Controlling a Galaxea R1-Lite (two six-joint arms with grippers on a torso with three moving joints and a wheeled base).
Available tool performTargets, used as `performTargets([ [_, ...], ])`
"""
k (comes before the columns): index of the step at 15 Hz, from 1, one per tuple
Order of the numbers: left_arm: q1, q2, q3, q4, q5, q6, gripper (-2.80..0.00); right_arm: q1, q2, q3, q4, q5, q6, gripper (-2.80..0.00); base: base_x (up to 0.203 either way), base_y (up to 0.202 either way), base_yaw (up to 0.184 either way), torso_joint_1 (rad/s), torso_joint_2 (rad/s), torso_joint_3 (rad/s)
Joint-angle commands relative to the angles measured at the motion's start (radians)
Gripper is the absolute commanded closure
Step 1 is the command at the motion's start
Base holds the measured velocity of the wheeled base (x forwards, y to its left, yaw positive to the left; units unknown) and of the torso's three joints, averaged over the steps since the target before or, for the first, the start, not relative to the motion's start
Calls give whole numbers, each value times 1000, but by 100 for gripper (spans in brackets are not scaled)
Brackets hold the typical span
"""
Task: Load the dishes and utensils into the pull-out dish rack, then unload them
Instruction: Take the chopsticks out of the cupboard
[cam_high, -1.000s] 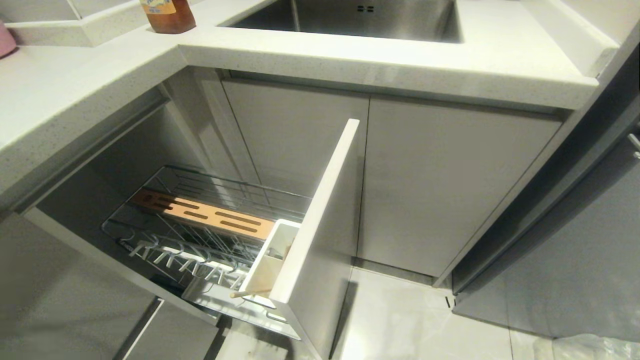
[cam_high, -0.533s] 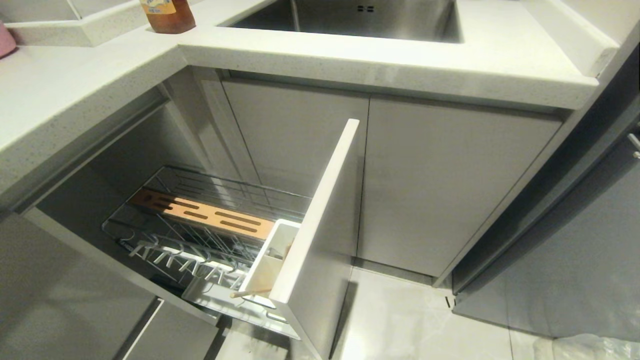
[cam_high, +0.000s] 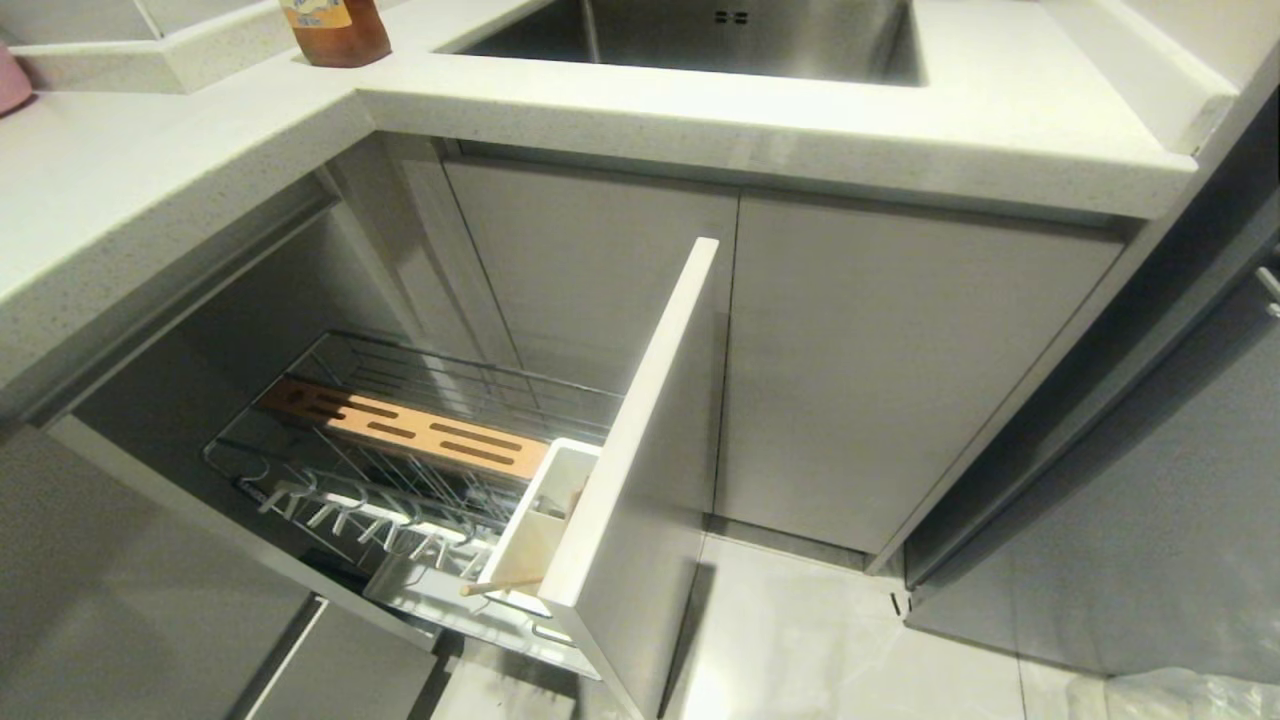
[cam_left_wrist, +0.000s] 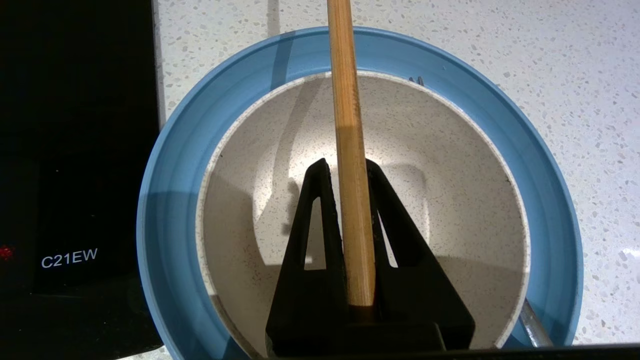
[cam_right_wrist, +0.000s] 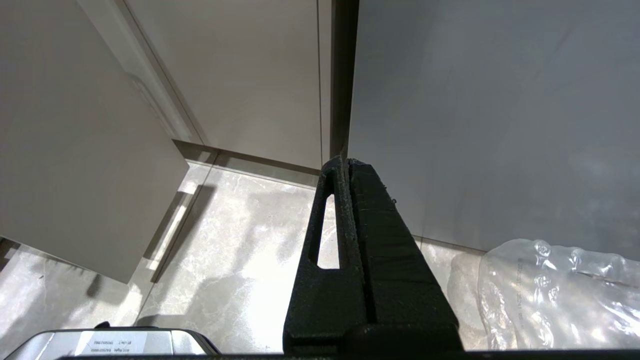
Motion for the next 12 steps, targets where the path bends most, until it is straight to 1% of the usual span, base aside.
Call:
performTargets([
  [1, 2, 3, -3, 3, 2, -4, -280, 0, 1, 0, 0, 0, 0, 0, 0, 0, 0, 0, 0, 0],
  [6, 4, -5, -11, 3, 2, -3, -280, 0, 1, 0, 0, 0, 0, 0, 0, 0, 0, 0, 0, 0],
  [12, 2, -65, -38, 3, 2, -4, -280, 0, 1, 0, 0, 0, 0, 0, 0, 0, 0, 0, 0, 0],
])
